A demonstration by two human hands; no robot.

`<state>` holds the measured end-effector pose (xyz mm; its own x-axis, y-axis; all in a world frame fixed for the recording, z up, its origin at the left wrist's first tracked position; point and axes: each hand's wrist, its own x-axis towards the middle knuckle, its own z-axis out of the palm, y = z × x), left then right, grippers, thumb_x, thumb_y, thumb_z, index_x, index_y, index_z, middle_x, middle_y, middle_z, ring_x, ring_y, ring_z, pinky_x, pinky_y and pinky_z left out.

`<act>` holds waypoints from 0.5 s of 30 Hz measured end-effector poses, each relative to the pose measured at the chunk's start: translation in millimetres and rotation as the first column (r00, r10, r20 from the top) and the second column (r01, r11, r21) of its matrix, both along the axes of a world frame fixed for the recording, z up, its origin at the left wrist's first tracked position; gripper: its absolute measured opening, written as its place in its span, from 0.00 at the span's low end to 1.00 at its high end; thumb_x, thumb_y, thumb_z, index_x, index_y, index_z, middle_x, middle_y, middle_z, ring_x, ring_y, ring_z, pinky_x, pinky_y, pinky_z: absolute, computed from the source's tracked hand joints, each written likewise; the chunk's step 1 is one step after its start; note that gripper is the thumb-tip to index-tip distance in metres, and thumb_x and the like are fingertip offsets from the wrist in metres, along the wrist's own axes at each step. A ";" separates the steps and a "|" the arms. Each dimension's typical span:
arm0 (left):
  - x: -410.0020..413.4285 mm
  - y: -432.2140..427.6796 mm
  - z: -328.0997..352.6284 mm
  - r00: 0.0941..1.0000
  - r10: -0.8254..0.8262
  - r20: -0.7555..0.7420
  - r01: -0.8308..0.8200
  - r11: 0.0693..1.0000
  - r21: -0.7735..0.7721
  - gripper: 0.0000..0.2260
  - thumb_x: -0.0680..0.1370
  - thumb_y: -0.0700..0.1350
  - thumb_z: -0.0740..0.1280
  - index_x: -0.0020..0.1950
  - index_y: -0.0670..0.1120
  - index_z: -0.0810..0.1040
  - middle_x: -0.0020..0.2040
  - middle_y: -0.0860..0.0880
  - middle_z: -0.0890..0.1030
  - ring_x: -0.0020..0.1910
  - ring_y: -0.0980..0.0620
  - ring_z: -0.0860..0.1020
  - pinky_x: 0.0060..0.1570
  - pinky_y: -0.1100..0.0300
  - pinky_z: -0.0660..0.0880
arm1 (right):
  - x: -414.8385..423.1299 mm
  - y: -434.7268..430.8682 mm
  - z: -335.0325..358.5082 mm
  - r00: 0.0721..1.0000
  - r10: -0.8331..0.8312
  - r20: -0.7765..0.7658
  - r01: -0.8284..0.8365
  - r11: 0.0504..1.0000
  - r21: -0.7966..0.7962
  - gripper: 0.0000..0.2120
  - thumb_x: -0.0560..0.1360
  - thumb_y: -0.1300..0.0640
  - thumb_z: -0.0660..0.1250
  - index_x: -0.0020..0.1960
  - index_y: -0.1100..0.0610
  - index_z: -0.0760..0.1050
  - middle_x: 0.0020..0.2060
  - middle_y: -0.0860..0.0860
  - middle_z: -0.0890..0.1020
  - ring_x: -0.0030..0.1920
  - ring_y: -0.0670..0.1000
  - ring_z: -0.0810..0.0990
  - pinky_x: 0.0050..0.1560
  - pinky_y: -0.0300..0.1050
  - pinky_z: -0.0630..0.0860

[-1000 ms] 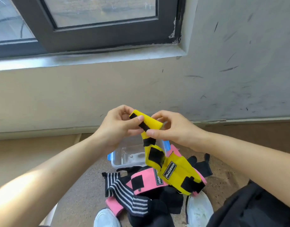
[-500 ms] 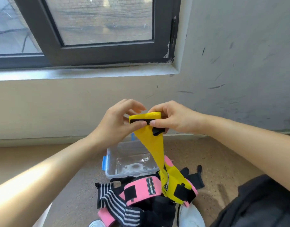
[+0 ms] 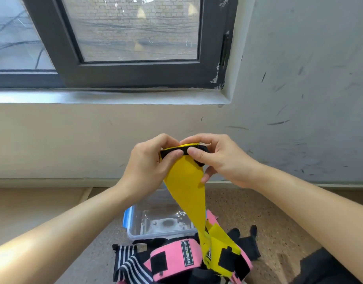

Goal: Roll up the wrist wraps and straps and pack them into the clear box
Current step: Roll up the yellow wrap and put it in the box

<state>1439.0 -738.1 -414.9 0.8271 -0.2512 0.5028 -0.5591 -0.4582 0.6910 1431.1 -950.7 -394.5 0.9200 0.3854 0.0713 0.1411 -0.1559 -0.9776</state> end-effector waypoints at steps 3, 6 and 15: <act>6.2 2.7 -0.4 0.999 -0.029 -0.018 0.029 1.000 -0.002 0.07 0.78 0.51 0.72 0.51 0.49 0.83 0.44 0.55 0.84 0.41 0.55 0.81 0.39 0.55 0.77 | 7.7 4.8 -2.5 0.998 -0.054 -0.035 0.056 0.996 0.064 0.12 0.81 0.59 0.67 0.62 0.59 0.82 0.46 0.61 0.84 0.41 0.52 0.82 0.29 0.41 0.80; 11.5 5.4 0.1 0.987 -0.018 -0.157 0.012 0.999 -0.039 0.05 0.78 0.50 0.74 0.50 0.51 0.82 0.42 0.52 0.84 0.38 0.54 0.78 0.37 0.57 0.75 | 12.9 9.4 -6.4 0.995 -0.090 -0.040 0.094 0.990 0.103 0.09 0.79 0.63 0.69 0.58 0.61 0.83 0.43 0.55 0.86 0.41 0.49 0.83 0.30 0.39 0.80; 11.7 4.0 2.8 0.809 -0.141 -0.570 -0.025 0.962 -0.273 0.11 0.79 0.51 0.70 0.54 0.46 0.83 0.42 0.52 0.86 0.43 0.57 0.84 0.42 0.58 0.84 | 13.7 11.1 -14.1 0.991 -0.131 -0.033 0.134 0.978 0.160 0.10 0.75 0.68 0.72 0.51 0.55 0.84 0.41 0.50 0.87 0.42 0.47 0.86 0.34 0.38 0.81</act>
